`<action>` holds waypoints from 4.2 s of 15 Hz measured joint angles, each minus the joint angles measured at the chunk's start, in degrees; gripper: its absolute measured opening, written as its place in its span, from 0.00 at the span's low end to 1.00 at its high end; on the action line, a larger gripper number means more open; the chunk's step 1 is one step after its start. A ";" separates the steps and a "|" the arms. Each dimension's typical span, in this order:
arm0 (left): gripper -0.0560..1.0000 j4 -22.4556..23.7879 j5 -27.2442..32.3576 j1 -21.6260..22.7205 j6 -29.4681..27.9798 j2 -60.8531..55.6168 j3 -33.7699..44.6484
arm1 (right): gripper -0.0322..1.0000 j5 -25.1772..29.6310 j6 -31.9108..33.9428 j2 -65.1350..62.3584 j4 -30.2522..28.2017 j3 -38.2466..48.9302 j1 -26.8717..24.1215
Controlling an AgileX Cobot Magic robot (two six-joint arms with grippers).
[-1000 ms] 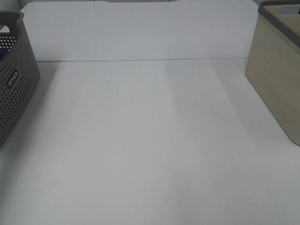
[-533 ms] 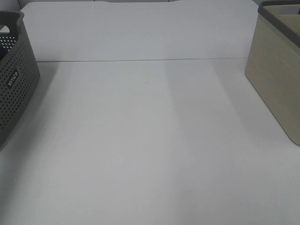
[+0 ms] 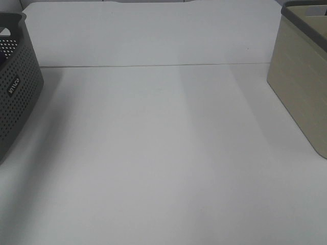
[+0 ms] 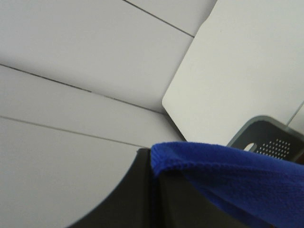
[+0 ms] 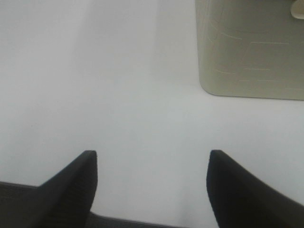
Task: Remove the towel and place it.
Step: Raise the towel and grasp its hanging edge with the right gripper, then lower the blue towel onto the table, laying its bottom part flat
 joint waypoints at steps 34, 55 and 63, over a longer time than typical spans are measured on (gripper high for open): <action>0.05 3.04 -2.75 -36.78 13.29 11.63 -6.99 | 0.67 -11.57 -117.34 104.28 102.56 -34.61 10.49; 0.05 3.09 -20.40 -37.18 -7.45 15.87 -7.05 | 0.05 -29.85 -65.15 90.64 61.54 -38.56 10.66; 0.05 3.04 -36.61 -37.18 -18.28 16.04 -7.10 | 0.05 -21.31 -24.75 83.54 4.35 -59.59 10.66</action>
